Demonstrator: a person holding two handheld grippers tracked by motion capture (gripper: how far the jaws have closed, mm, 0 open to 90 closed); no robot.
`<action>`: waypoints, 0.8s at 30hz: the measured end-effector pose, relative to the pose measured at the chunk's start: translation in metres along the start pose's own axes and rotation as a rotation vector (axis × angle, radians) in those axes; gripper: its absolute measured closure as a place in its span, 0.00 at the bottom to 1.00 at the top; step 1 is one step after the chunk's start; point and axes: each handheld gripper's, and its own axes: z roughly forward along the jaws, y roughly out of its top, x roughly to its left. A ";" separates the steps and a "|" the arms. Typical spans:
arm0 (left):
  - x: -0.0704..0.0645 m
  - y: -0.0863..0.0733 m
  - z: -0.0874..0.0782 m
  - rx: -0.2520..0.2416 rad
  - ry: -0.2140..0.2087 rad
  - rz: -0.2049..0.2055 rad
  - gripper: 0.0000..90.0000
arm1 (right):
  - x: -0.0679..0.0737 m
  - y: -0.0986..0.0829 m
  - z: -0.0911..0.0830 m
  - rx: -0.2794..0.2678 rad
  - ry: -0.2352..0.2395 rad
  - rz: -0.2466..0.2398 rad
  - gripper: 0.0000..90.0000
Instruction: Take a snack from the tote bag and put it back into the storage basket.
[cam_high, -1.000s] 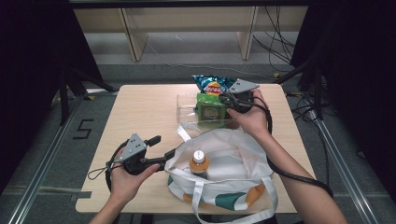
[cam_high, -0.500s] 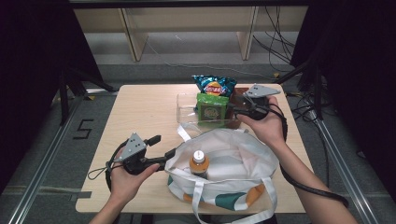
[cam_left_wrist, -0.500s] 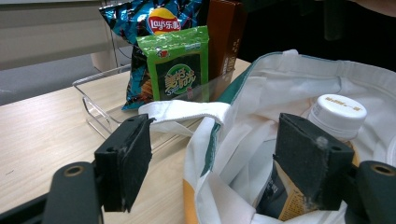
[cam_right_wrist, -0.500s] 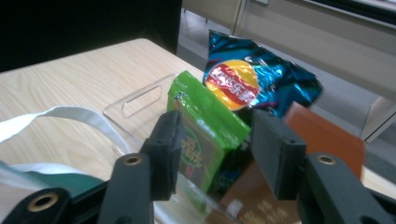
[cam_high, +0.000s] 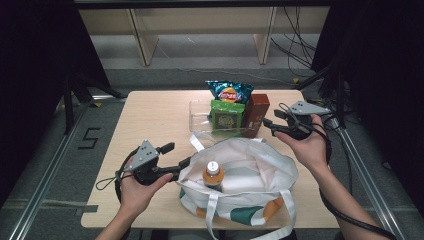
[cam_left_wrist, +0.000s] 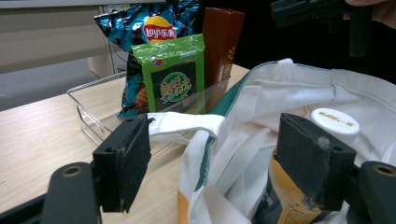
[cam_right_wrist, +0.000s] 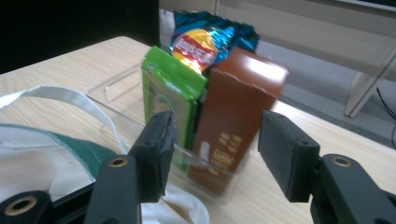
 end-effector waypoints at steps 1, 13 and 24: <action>0.000 0.000 0.000 0.001 0.000 0.001 0.29 | -0.001 -0.002 -0.002 0.007 -0.005 -0.006 0.51; -0.001 0.000 -0.004 -0.010 0.000 0.000 0.29 | -0.010 -0.025 -0.024 -0.008 -0.067 0.039 0.50; -0.002 0.003 0.003 -0.021 -0.025 0.015 0.29 | -0.016 -0.039 -0.042 -0.027 -0.080 0.086 0.51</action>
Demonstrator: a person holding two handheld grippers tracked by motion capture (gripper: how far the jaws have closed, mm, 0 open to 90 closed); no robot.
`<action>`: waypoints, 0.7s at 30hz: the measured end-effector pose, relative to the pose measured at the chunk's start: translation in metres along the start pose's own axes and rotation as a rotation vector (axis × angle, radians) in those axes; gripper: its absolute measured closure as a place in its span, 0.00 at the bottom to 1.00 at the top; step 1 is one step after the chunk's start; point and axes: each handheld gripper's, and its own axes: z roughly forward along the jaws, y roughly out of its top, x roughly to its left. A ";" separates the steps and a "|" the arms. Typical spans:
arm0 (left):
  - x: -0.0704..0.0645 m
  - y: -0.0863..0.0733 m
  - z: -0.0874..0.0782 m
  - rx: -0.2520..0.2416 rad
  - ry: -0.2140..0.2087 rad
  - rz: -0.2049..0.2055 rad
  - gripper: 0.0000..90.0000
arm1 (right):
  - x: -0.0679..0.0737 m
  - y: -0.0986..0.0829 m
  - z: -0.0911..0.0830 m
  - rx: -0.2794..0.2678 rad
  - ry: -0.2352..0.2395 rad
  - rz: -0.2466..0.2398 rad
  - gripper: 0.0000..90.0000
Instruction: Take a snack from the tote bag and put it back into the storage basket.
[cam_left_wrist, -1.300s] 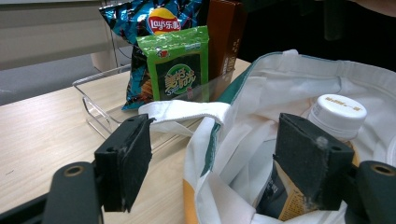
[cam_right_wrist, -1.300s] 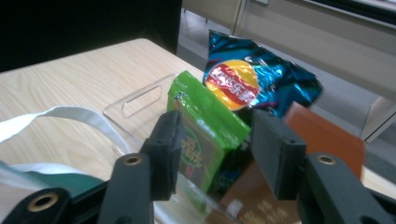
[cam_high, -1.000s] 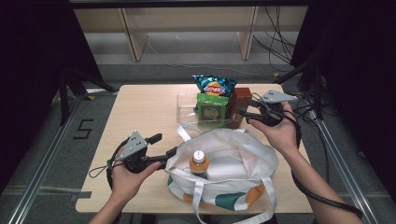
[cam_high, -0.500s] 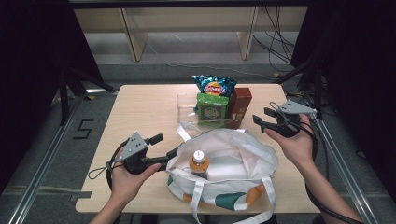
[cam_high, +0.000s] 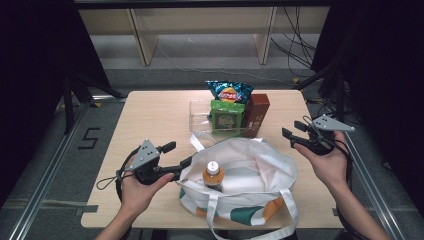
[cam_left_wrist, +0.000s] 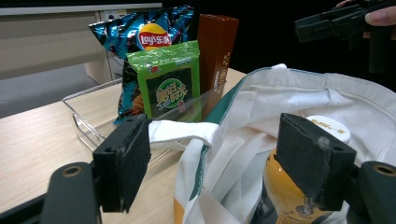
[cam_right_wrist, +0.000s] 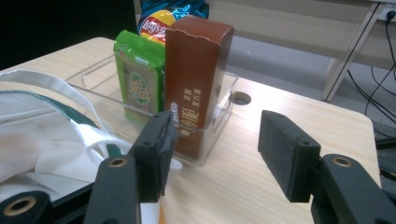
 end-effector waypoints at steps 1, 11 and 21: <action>0.000 0.000 0.000 0.000 -0.003 -0.001 0.29 | 0.000 -0.001 -0.002 0.007 -0.005 0.005 0.50; -0.010 0.005 -0.004 -0.005 -0.033 0.022 0.28 | -0.009 -0.015 -0.015 -0.016 -0.071 0.049 0.49; -0.033 0.006 0.009 0.013 -0.111 0.047 0.28 | -0.015 -0.027 -0.015 -0.004 -0.087 0.067 0.49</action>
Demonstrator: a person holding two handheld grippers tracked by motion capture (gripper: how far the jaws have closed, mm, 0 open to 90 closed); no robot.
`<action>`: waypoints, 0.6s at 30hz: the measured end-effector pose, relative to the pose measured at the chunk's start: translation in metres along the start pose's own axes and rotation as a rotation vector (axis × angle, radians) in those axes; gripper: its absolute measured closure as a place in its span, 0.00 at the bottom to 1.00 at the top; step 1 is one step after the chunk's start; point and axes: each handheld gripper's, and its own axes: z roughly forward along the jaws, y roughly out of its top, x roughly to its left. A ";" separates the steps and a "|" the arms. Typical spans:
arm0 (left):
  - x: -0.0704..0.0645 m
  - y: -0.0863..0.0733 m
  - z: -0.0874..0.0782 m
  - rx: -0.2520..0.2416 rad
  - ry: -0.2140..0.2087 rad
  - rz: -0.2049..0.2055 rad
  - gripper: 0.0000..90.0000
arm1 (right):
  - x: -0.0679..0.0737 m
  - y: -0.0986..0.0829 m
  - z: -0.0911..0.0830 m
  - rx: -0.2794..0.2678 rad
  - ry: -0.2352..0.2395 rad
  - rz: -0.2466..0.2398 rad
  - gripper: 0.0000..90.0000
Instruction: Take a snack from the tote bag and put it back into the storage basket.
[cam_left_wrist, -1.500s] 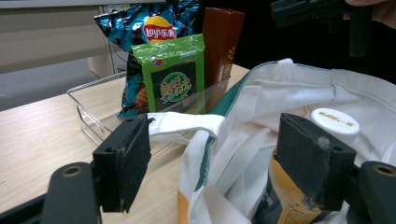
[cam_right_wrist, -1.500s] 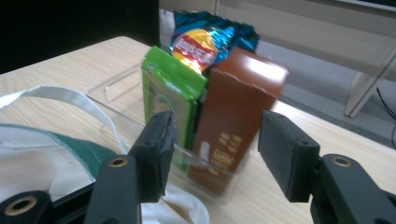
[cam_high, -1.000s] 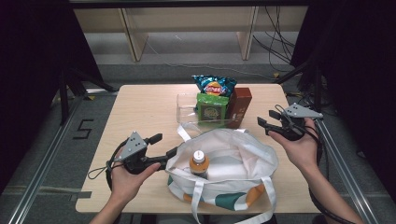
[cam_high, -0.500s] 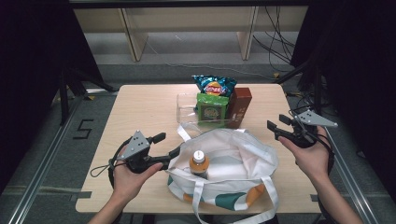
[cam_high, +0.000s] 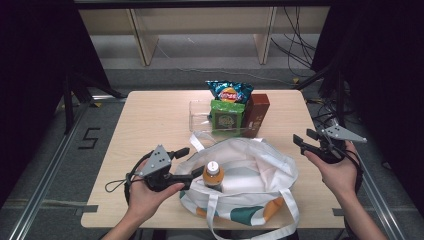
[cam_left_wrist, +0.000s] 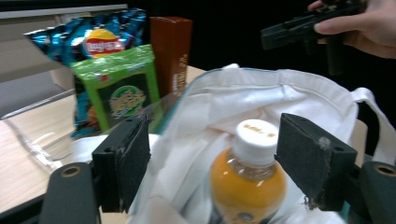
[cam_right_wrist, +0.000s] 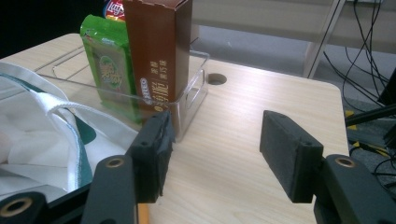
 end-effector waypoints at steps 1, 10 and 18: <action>-0.003 0.001 0.002 0.005 -0.012 0.007 0.28 | 0.001 0.000 -0.001 0.013 0.010 0.017 0.49; -0.016 -0.004 0.027 0.077 -0.061 0.021 0.34 | 0.002 -0.005 0.006 0.024 0.004 0.000 0.49; -0.013 -0.014 0.037 0.102 -0.070 0.001 0.42 | 0.002 -0.005 0.003 0.032 0.012 0.010 0.49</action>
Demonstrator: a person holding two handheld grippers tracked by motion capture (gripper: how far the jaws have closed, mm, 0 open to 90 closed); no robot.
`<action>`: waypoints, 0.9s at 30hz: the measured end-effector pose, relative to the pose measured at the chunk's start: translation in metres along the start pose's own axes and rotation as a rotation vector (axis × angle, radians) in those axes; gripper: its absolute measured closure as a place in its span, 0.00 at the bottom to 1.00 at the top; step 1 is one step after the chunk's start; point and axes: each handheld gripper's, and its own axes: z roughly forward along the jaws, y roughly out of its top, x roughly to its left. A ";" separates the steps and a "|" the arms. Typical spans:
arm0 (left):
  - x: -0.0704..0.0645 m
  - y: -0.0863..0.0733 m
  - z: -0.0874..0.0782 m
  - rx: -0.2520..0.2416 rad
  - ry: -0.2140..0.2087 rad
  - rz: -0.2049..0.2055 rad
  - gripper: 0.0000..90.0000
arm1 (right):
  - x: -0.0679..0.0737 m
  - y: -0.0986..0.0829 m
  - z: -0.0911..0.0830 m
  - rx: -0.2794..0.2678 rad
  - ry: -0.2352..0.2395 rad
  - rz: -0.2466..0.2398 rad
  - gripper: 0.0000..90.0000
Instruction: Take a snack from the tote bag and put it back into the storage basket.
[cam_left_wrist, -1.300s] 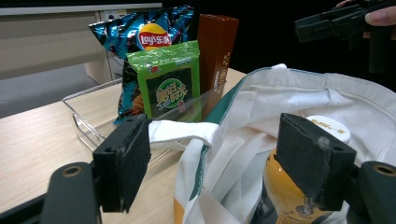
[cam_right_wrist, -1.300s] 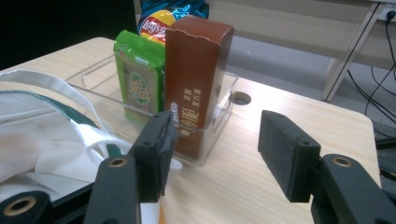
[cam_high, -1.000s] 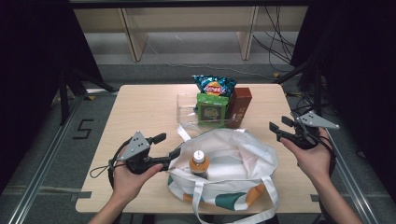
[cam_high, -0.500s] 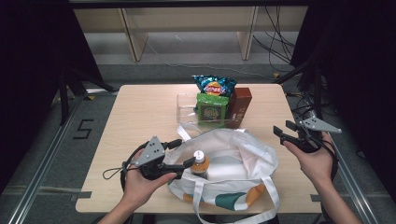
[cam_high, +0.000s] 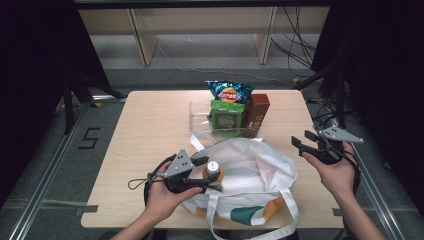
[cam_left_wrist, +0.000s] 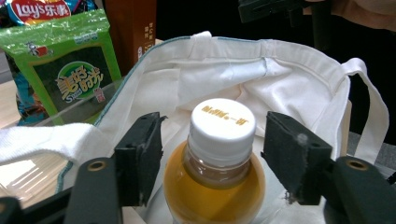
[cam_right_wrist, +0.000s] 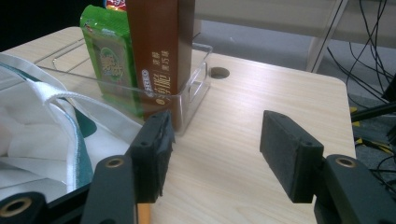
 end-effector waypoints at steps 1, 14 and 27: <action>0.001 -0.001 0.000 0.006 -0.002 0.007 0.43 | 0.000 0.000 0.000 0.007 0.003 0.012 0.49; 0.005 -0.003 0.010 -0.003 -0.050 0.014 0.53 | 0.000 -0.002 0.002 0.007 -0.004 0.009 0.49; 0.005 -0.004 0.011 -0.035 -0.053 0.016 0.63 | -0.002 -0.005 0.004 0.013 0.007 0.010 0.49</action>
